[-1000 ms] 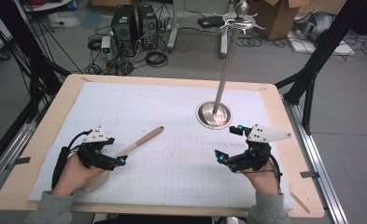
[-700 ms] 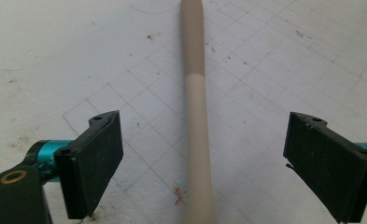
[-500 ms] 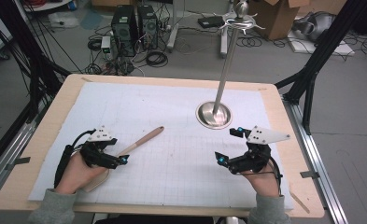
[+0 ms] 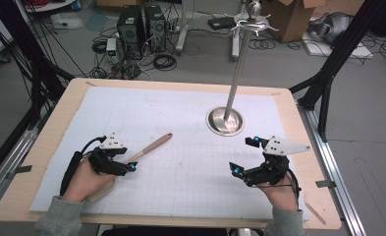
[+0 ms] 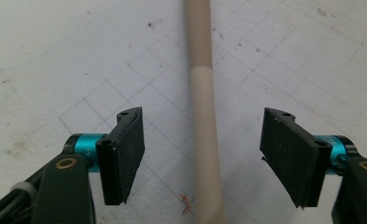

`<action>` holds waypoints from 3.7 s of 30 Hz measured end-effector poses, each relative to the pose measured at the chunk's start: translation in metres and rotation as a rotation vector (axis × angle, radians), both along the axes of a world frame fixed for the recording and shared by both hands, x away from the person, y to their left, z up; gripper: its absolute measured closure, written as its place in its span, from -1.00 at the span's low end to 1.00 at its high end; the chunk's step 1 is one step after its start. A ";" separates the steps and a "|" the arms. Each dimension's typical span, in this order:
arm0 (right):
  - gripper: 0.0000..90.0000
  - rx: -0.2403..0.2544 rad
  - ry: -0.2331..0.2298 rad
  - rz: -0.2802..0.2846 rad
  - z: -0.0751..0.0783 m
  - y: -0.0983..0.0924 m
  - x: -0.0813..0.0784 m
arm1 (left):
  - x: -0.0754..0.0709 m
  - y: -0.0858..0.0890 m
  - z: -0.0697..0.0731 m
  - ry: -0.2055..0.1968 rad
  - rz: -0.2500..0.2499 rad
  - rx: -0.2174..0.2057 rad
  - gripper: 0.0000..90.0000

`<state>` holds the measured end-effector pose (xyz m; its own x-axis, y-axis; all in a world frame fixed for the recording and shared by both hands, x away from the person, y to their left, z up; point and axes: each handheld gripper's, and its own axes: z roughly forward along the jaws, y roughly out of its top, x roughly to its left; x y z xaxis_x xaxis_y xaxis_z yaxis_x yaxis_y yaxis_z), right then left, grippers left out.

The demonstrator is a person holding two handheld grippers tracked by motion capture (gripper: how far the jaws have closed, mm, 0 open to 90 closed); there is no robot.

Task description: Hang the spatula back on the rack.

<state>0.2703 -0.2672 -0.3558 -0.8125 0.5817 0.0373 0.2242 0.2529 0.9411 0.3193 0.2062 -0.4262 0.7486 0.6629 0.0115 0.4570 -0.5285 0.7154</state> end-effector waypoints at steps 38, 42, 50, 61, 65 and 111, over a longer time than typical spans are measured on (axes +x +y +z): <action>-0.98 -0.005 -0.001 -0.001 -0.002 0.000 0.002 | 0.007 -0.010 -0.004 0.080 0.046 0.053 0.31; -0.98 -0.006 0.008 0.001 -0.003 0.001 0.002 | 0.007 -0.011 -0.004 0.081 0.049 0.051 0.42; -0.98 -0.005 0.007 0.002 -0.003 0.000 0.002 | 0.007 -0.011 -0.004 0.080 0.045 0.056 0.59; -0.98 -0.010 0.008 0.000 -0.003 0.001 0.003 | 0.007 -0.013 -0.003 0.080 0.050 0.065 0.72; -0.98 -0.012 0.007 0.003 -0.003 0.002 0.003 | 0.007 -0.013 -0.003 0.079 0.049 0.065 0.72; -0.98 0.000 0.002 -0.001 -0.001 -0.002 0.000 | -0.006 -0.011 0.034 0.025 0.026 -0.110 0.73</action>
<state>0.2702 -0.2695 -0.3572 -0.8117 0.5827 0.0389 0.2264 0.2527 0.9407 0.3134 0.1953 -0.3918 0.7303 0.6783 -0.0810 0.4881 -0.4352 0.7566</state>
